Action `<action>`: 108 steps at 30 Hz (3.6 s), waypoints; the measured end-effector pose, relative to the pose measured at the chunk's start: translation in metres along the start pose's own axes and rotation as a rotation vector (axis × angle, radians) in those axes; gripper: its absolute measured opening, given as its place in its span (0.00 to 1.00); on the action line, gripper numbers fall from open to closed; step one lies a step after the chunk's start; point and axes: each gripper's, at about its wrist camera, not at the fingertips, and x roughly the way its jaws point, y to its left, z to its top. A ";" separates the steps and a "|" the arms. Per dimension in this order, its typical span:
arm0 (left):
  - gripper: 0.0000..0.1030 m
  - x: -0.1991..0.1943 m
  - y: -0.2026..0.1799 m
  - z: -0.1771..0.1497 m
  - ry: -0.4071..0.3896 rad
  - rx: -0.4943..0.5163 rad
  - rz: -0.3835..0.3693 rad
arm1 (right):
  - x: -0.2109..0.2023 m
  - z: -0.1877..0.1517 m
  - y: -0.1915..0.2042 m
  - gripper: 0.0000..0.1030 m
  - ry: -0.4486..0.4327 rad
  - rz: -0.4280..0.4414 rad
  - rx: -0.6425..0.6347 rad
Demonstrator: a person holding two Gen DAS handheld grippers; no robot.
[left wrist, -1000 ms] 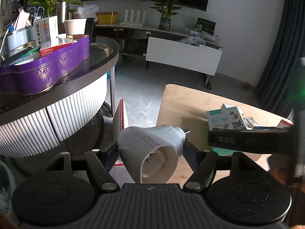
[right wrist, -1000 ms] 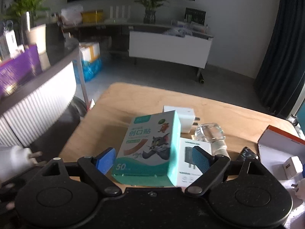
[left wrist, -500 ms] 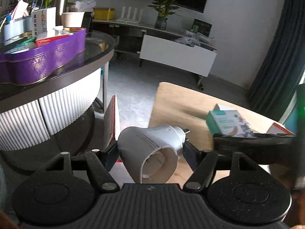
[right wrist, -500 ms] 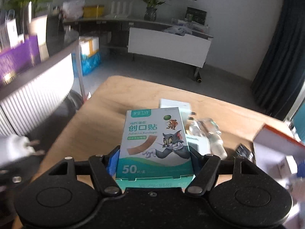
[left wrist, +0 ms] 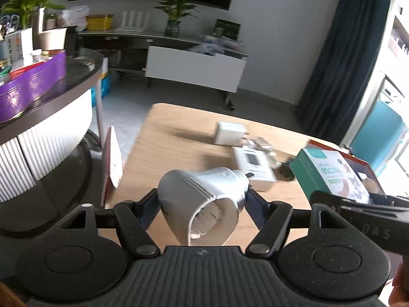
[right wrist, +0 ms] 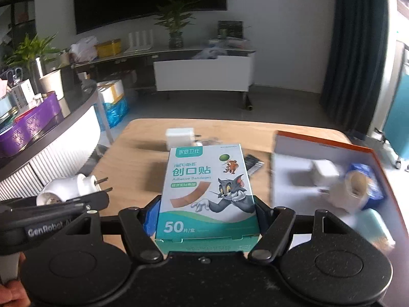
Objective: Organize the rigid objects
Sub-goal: 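Carry the socket adapter and bandage box over the box lid, then lower both items into the lid and open both grippers to release them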
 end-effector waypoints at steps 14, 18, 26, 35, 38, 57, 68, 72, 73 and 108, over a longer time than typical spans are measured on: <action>0.70 -0.015 -0.079 -0.009 0.023 0.054 -0.108 | -0.071 -0.028 -0.085 0.82 -0.042 -0.085 0.080; 0.70 -0.014 -0.101 -0.008 0.026 0.075 -0.136 | -0.082 -0.035 -0.110 0.82 -0.054 -0.110 0.125; 0.70 -0.001 -0.136 -0.014 0.055 0.116 -0.162 | -0.093 -0.043 -0.148 0.82 -0.079 -0.147 0.192; 0.70 0.010 -0.171 -0.015 0.085 0.155 -0.207 | -0.101 -0.045 -0.185 0.82 -0.107 -0.180 0.247; 0.70 0.012 -0.180 -0.014 0.084 0.167 -0.212 | -0.102 -0.043 -0.193 0.82 -0.115 -0.188 0.254; 0.70 0.027 -0.208 -0.015 0.105 0.217 -0.209 | -0.095 -0.036 -0.212 0.82 -0.134 -0.176 0.260; 0.70 0.034 -0.214 -0.013 0.110 0.222 -0.203 | -0.093 -0.034 -0.215 0.82 -0.138 -0.175 0.249; 0.70 0.037 -0.214 -0.011 0.112 0.221 -0.200 | -0.090 -0.031 -0.218 0.82 -0.134 -0.164 0.243; 0.70 0.038 -0.214 -0.011 0.113 0.220 -0.198 | -0.089 -0.030 -0.218 0.82 -0.136 -0.165 0.244; 0.70 0.065 -0.214 -0.008 0.160 0.199 -0.206 | -0.043 0.021 -0.236 0.80 -0.151 -0.134 0.255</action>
